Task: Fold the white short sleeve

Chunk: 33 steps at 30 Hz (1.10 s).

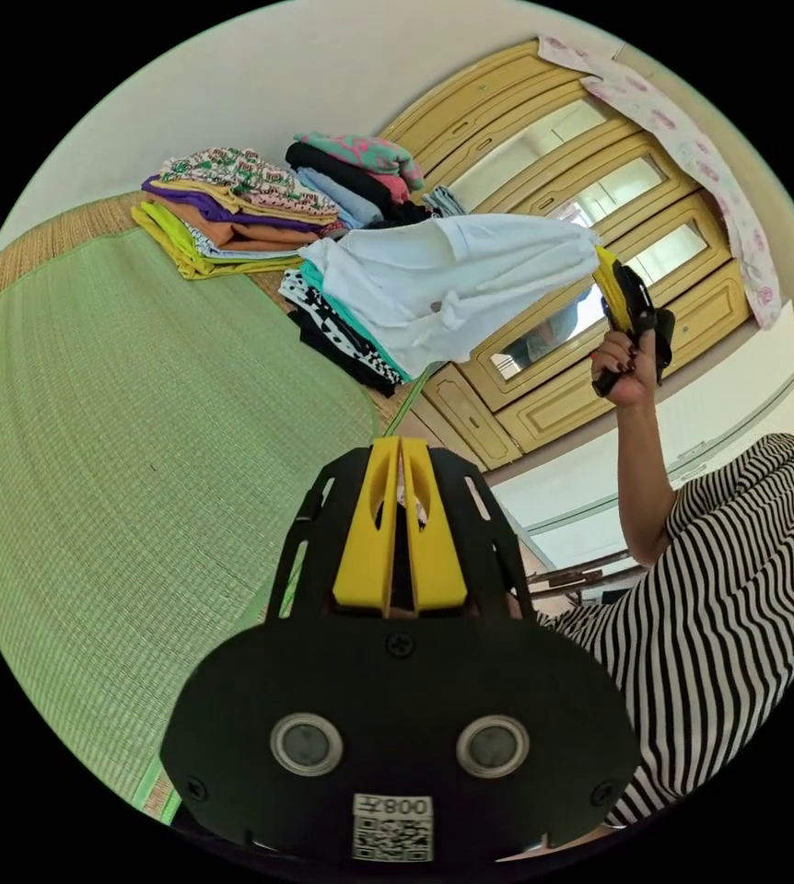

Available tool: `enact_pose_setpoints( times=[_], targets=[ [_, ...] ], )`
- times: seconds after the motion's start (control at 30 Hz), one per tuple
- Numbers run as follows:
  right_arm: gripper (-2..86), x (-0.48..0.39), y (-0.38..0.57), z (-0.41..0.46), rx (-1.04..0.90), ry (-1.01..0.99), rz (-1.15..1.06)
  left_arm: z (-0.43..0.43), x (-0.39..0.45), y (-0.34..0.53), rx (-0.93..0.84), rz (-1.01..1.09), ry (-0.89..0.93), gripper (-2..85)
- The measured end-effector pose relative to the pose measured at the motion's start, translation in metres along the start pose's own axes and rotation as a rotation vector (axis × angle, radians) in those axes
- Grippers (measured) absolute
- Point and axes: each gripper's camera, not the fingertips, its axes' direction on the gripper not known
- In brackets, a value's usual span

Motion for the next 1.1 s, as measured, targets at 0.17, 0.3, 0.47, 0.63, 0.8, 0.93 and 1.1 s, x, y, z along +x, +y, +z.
enact_pose_setpoints(
  times=[0.17, 0.3, 0.47, 0.63, 0.8, 0.93, 1.1],
  targets=[
    [0.4, -0.049, 0.013, -0.052, 0.035, -0.041, -0.068, -0.035, -0.009, 0.018, 0.122, -0.062, 0.144, 2.7],
    [0.4, -0.081, 0.028, -0.082, 0.041, -0.072, -0.111, -0.050, -0.018, 0.028, 0.138, -0.085, 0.200, 5.3],
    [0.4, -0.102, 0.038, -0.095, 0.021, -0.098, -0.130, -0.050, -0.042, 0.049, 0.132, -0.184, 0.286, 7.2],
    [0.4, -0.114, 0.044, -0.102, 0.008, -0.144, -0.146, -0.039, -0.083, 0.079, 0.115, -0.365, 0.365, 8.1],
    [0.3, -0.123, 0.049, -0.116, 0.017, -0.145, -0.166, -0.019, -0.115, 0.094, 0.028, -0.504, 0.398, 9.3],
    [0.3, -0.121, 0.053, -0.120, 0.014, -0.141, -0.154, -0.017, -0.132, 0.094, 0.063, -0.584, 0.473, 9.9],
    [0.4, -0.116, 0.058, -0.122, 0.007, -0.158, -0.145, -0.021, -0.134, 0.073, 0.009, -0.575, 0.435, 10.1]
  ],
)
